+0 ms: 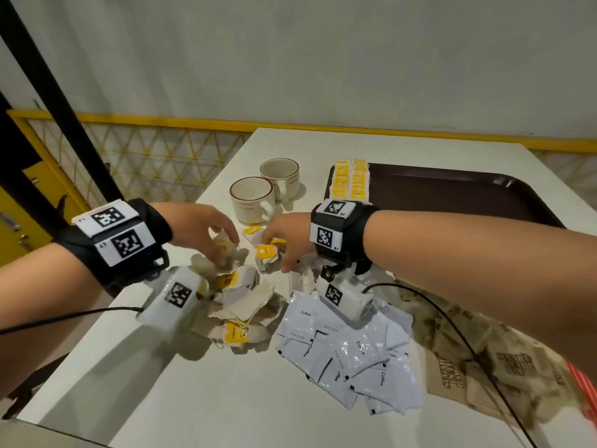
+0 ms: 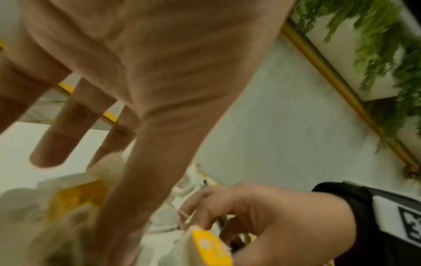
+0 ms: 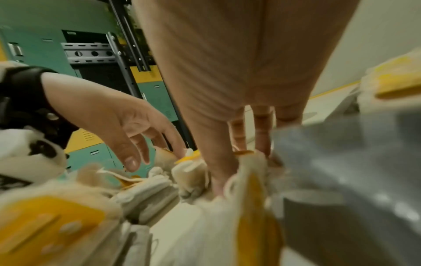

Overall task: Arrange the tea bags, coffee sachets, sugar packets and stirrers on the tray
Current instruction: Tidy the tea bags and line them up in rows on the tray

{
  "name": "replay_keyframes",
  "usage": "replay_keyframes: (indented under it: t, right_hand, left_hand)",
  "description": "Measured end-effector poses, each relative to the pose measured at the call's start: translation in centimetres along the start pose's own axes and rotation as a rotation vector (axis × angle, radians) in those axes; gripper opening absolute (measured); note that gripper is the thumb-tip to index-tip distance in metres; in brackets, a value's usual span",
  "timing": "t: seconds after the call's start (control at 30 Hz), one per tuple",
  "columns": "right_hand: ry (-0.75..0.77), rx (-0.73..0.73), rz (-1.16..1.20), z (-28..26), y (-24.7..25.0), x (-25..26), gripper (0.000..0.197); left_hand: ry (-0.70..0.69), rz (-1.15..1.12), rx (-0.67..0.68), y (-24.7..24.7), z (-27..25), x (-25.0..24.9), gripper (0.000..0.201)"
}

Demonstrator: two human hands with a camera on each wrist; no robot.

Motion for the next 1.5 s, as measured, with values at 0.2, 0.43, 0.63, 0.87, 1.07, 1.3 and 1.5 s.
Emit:
replay_keyframes:
  t: [0.2,0.43,0.63,0.87,1.07,1.3,1.5]
  right_hand:
    - [0.028,-0.182,0.106,-0.7,2.1,-0.4,0.005]
    - [0.144,0.185,0.089,-5.0,1.4,0.8,0.086]
    - [0.243,0.145,-0.230,-3.3,-1.3,2.3,0.085]
    - [0.212,0.022,-0.164,-3.1,-1.0,2.3,0.031]
    - [0.116,-0.216,0.135,-6.5,2.9,0.6,0.018]
    - [0.077,-0.442,0.548,-11.7,5.2,-0.5,0.014]
    - [0.034,-0.765,1.280,-17.3,1.7,-3.0,0.009]
  left_hand:
    - [-0.061,-0.179,-0.006,-1.1,1.4,-0.2,0.013]
    - [-0.084,-0.340,-0.024,0.9,1.0,0.0,0.009]
    - [-0.098,-0.415,-0.052,2.0,0.2,-0.6,0.009]
    - [-0.110,-0.408,-0.117,2.9,-0.7,-0.5,0.007]
    - [-0.166,-0.492,-0.270,5.1,-3.0,-1.2,0.008]
    - [-0.357,-1.082,-0.210,5.7,-5.3,-5.0,0.011]
    - [-0.533,-1.394,-0.148,3.3,-5.6,-12.2,0.011]
Point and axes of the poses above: each hand's wrist, its own z-axis towards the middle knuckle, its own y-axis out of the back of the hand, x = y × z, the point moved 6 cm from there along z, towards the middle knuckle, and after that the axes turned 8 degrees about y, right-handed, at the moved point
